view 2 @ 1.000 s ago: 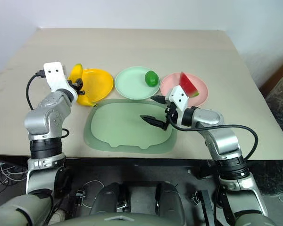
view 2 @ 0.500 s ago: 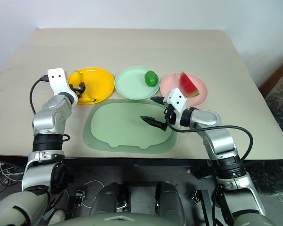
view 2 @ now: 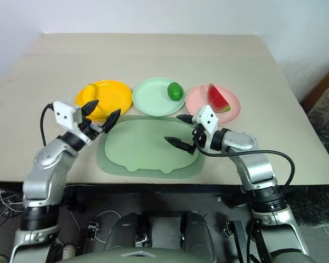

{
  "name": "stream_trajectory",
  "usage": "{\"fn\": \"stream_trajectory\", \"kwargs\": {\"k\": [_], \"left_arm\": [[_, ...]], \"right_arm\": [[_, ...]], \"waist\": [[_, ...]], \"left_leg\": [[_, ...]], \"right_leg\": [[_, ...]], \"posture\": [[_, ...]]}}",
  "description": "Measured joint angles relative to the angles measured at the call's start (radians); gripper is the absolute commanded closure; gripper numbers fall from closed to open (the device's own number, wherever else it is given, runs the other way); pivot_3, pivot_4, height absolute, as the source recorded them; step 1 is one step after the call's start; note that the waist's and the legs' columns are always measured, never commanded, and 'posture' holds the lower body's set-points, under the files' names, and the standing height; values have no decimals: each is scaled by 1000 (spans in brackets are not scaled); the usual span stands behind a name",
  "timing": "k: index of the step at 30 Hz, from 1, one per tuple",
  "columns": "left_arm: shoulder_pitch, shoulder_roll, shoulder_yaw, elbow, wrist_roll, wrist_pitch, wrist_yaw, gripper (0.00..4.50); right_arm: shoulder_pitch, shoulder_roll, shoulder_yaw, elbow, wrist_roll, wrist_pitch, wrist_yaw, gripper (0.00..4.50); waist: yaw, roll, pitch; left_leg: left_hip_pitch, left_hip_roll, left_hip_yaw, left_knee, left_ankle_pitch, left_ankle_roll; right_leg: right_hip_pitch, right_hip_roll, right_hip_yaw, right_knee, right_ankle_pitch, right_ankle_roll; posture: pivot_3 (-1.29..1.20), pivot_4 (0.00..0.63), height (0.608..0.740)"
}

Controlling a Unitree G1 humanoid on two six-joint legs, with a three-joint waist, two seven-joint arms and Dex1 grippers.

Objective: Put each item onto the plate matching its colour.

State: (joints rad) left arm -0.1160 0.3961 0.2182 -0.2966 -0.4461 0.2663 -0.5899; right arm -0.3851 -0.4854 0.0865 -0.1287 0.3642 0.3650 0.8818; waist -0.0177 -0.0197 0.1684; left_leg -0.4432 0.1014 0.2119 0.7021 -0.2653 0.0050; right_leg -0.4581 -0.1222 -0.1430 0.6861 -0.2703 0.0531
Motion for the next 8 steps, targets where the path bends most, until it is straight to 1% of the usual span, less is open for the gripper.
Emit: {"fn": "stream_trajectory", "kwargs": {"k": [3,8], "left_arm": [[120,38,42,-26,-37,-52,-93,17],[261,67,115,-40,-87,-123,-191,17]], "right_arm": [[31,0,-12,-25,16,10,-4,0],[72,-3,-27,-52,51,26,-7,0]], "waist": [[4,0,0],[5,0,0]], "left_leg": [[0,0,-1,0,0,0],[0,0,-1,0,-1,1]], "right_leg": [[0,0,0,0,0,0],[0,-1,-1,-1,0,0]], "posture": [[0,150,695],[0,150,695]]}}
